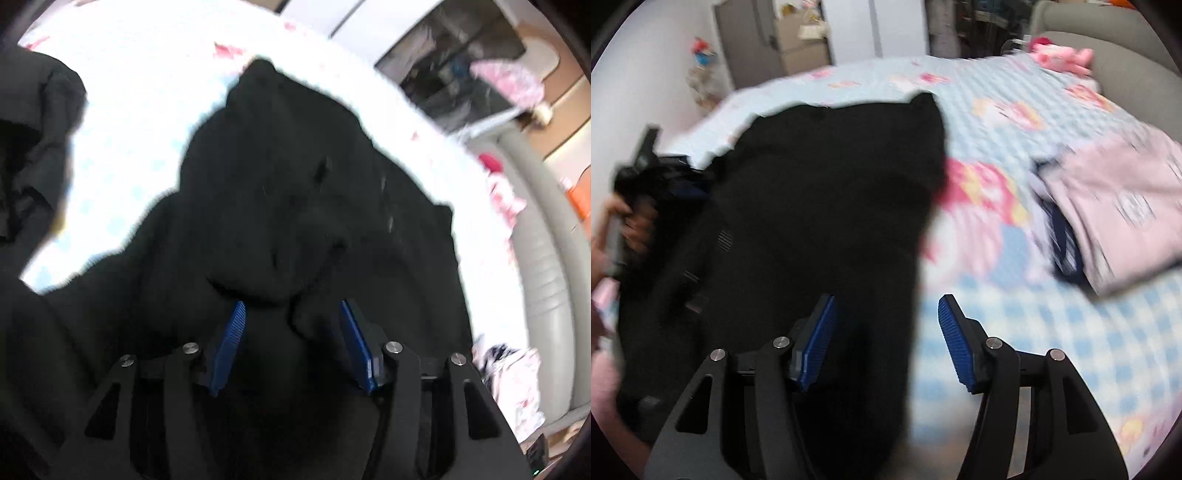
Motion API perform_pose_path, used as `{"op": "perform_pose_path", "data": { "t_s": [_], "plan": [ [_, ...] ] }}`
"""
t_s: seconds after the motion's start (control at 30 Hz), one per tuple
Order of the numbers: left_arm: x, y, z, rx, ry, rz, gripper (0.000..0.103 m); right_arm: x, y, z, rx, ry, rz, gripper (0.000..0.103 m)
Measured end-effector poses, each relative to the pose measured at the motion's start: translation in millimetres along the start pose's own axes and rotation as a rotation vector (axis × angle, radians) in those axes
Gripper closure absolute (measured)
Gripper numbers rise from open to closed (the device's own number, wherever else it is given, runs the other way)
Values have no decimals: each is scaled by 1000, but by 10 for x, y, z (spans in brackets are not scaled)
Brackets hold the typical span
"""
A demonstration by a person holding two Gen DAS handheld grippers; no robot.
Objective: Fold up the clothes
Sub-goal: 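Grasp the jacket hood with the left gripper and lift it while the right gripper holds the body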
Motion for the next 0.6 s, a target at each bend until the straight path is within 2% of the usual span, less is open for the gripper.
{"op": "perform_pose_path", "data": {
  "t_s": [0.07, 0.13, 0.2, 0.23, 0.3, 0.4, 0.5, 0.6],
  "plan": [
    [-35, 44, 108, 7, -7, -10, 48, -87, -16, 187, -2, -17, 76, 44],
    [-95, 181, 205, -2, -3, 15, 48, -243, 116, 323, -11, -51, 108, 44],
    [-146, 315, 306, -9, 2, 36, 47, -345, 279, 388, -14, -82, 89, 44],
    [-164, 356, 370, -13, 7, 39, 44, -384, 358, 412, -17, -93, 76, 44],
    [-217, 434, 470, -33, -11, 12, 41, -482, 609, 579, -31, -73, 65, 45],
    [-332, 502, 584, -38, -148, -137, 40, -363, 817, 591, -85, 8, 98, 44],
    [-543, 465, 641, 0, -346, -329, 37, -351, 948, 538, -111, 41, 133, 44],
    [-695, 418, 620, 39, -436, -400, 37, -413, 967, 446, -68, 20, 106, 44]
  ]
}}
Point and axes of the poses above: each gripper's, at about its wrist camera, not at the fingertips, and y roughly the way its jaws point, x to its right, z to its top, the point moved 4 cm from there along y, roughly the way its jaws point, and after that the axes turned 14 degrees about -z, right-handed, at the moved point
